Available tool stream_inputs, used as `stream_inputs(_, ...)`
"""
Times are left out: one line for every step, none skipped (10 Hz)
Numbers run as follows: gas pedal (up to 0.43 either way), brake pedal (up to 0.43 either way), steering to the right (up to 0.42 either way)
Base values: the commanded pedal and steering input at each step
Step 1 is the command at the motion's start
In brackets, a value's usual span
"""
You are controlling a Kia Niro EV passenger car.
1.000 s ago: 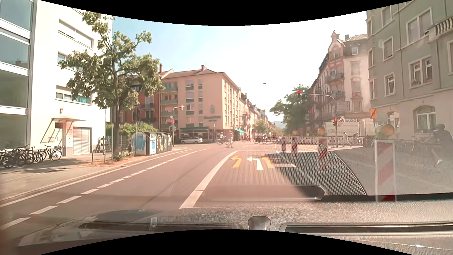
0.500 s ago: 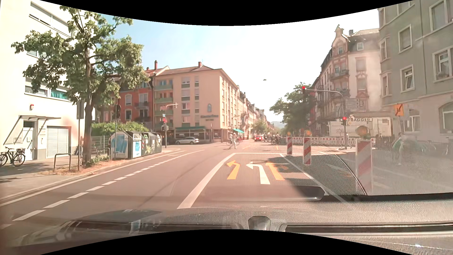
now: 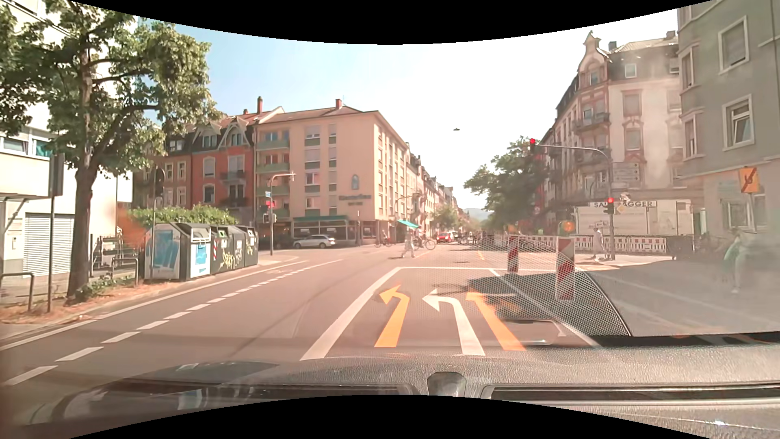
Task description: Follow the waypoints while adhering to traffic rules and regulations
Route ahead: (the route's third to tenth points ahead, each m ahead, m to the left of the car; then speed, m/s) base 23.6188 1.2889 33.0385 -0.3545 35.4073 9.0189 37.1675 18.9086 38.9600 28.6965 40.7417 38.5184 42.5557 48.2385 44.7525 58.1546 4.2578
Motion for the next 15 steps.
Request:
stream_inputs(0.0,0.128,0.013)
stream_inputs(0.0,0.128,0.014)
stream_inputs(0.0,0.128,0.017)
stream_inputs(0.0,0.128,0.018)
stream_inputs(0.0,0.134,0.018)
stream_inputs(0.0,0.134,0.018)
stream_inputs(0.0,0.134,0.018)
stream_inputs(0.0,0.134,0.018)
stream_inputs(0.0,0.134,0.02)
stream_inputs(0.0,0.134,0.022)
stream_inputs(0.0,0.14,0.023)
stream_inputs(0.0,0.14,0.023)
stream_inputs(0.0,0.146,0.023)
stream_inputs(0.0,0.146,0.023)
stream_inputs(0.0,0.146,0.024)
